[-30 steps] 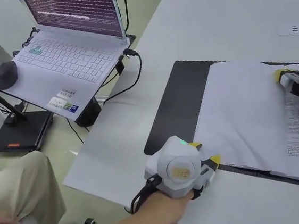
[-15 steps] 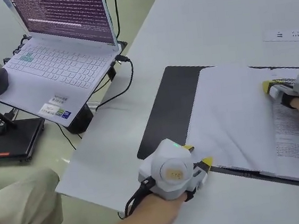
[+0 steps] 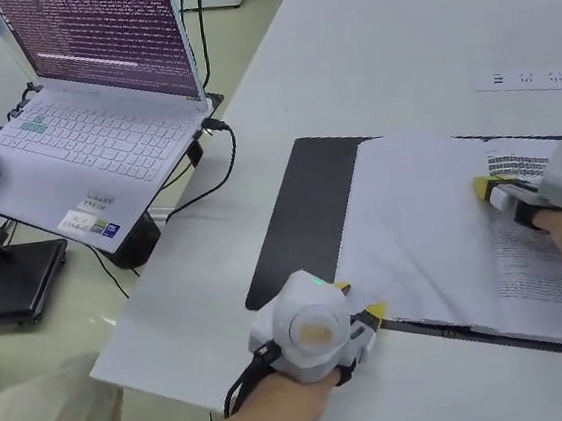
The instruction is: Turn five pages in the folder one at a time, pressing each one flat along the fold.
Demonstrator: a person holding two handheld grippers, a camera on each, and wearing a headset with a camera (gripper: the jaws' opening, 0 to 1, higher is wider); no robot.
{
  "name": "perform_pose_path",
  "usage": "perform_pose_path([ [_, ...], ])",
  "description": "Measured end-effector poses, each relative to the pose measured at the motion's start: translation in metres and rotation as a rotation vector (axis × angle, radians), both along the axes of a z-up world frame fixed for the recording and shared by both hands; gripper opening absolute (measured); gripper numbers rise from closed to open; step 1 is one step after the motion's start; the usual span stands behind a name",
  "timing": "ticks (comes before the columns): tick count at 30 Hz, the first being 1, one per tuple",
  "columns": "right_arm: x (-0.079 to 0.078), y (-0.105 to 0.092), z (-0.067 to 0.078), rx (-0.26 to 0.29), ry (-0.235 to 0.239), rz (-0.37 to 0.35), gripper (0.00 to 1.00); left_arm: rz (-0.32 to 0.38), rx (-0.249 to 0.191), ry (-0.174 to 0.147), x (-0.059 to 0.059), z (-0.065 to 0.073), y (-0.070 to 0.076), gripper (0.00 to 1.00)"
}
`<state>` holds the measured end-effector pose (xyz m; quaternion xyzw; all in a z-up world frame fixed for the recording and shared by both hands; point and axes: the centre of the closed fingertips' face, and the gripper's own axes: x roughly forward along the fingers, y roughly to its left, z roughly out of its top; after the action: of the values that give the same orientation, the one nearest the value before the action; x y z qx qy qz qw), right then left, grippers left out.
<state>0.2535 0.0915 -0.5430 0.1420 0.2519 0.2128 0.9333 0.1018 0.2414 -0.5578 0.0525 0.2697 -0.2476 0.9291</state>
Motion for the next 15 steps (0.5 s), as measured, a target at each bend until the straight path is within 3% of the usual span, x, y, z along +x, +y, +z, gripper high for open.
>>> perform_pose_path([
  [6, -0.022, 0.003, 0.011, 0.019, 0.007, 0.005, 0.0, -0.002, 0.003, 0.001, 0.0, 0.001, 0.0, 0.26],
  [15, -0.042, 0.003, 0.012, 0.022, 0.004, 0.034, 0.0, -0.005, 0.006, 0.001, -0.001, 0.001, 0.0, 0.26],
])
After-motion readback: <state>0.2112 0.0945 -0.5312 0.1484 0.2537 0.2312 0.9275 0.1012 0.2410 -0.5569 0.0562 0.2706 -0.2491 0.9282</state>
